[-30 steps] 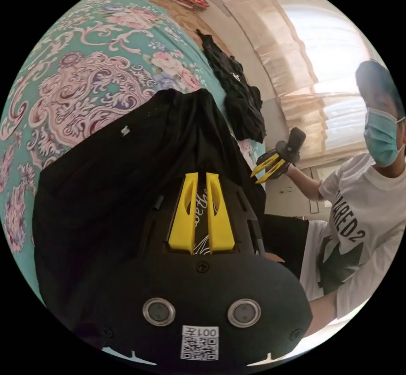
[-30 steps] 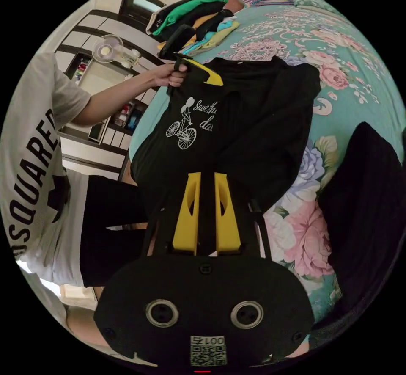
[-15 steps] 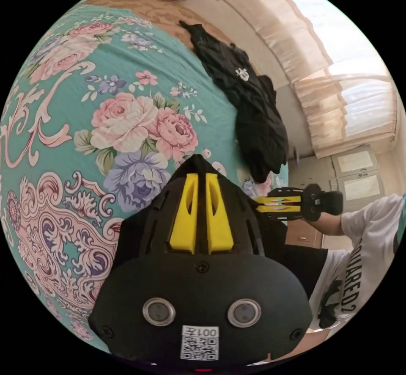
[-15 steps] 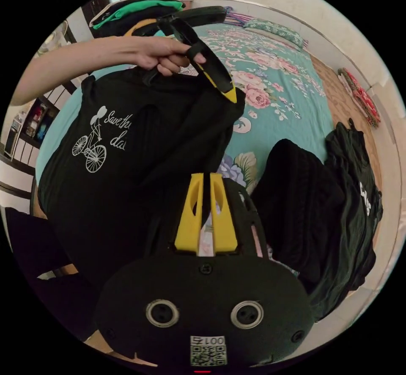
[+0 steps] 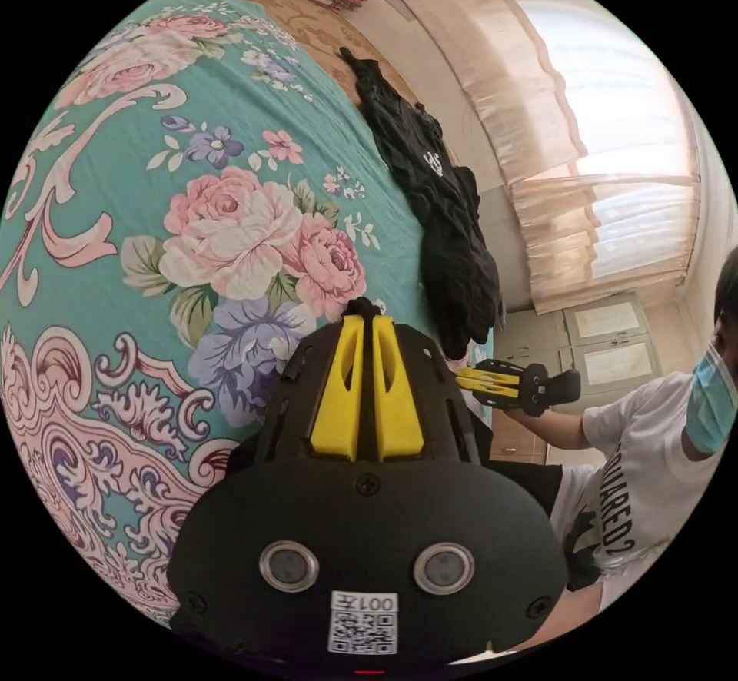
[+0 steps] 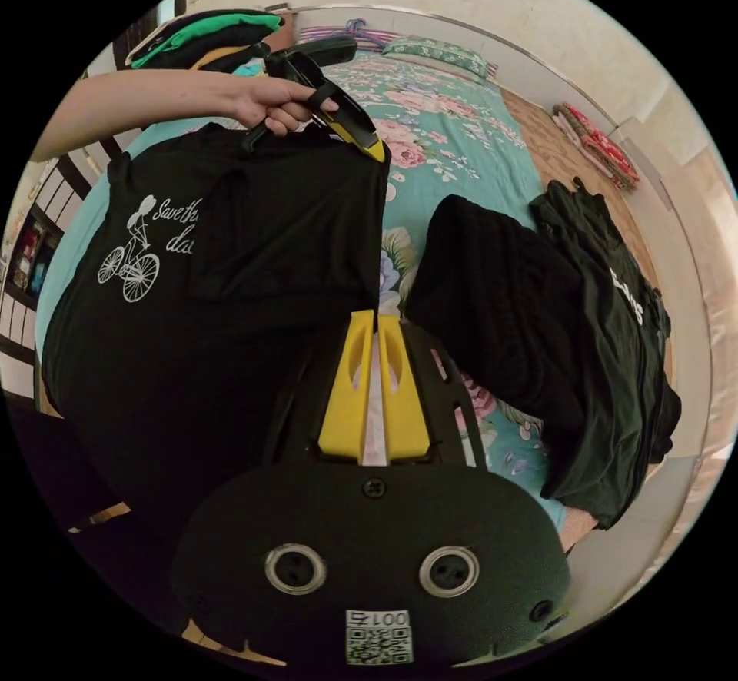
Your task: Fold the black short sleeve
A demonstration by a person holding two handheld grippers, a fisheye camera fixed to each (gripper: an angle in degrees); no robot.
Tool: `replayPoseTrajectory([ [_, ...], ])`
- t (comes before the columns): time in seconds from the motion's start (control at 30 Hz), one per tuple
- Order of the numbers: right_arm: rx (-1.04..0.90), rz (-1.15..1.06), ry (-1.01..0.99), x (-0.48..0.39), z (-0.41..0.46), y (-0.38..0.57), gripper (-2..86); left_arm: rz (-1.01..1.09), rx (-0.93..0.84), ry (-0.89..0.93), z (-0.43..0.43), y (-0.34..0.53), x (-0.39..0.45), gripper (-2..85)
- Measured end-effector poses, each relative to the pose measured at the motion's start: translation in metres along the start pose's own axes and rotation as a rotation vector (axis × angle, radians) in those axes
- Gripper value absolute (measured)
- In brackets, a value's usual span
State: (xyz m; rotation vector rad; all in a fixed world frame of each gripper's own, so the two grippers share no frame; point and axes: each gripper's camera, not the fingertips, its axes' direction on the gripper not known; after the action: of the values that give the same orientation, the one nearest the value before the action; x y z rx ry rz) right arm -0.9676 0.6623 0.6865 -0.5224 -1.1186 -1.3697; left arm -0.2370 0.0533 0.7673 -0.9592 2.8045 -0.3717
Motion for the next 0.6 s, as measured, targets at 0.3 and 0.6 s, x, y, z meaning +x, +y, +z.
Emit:
replayPoseTrajectory([
  [0.3,0.024,0.038,-0.121,-0.038,-0.062,0.015,3.0,0.042,0.087,-0.085,-0.037,0.088,0.066,8.2],
  [0.6,-0.15,0.163,-0.134,-0.126,-0.042,-0.005,4.1,0.159,-0.074,-0.612,0.027,0.174,0.141,2.5],
])
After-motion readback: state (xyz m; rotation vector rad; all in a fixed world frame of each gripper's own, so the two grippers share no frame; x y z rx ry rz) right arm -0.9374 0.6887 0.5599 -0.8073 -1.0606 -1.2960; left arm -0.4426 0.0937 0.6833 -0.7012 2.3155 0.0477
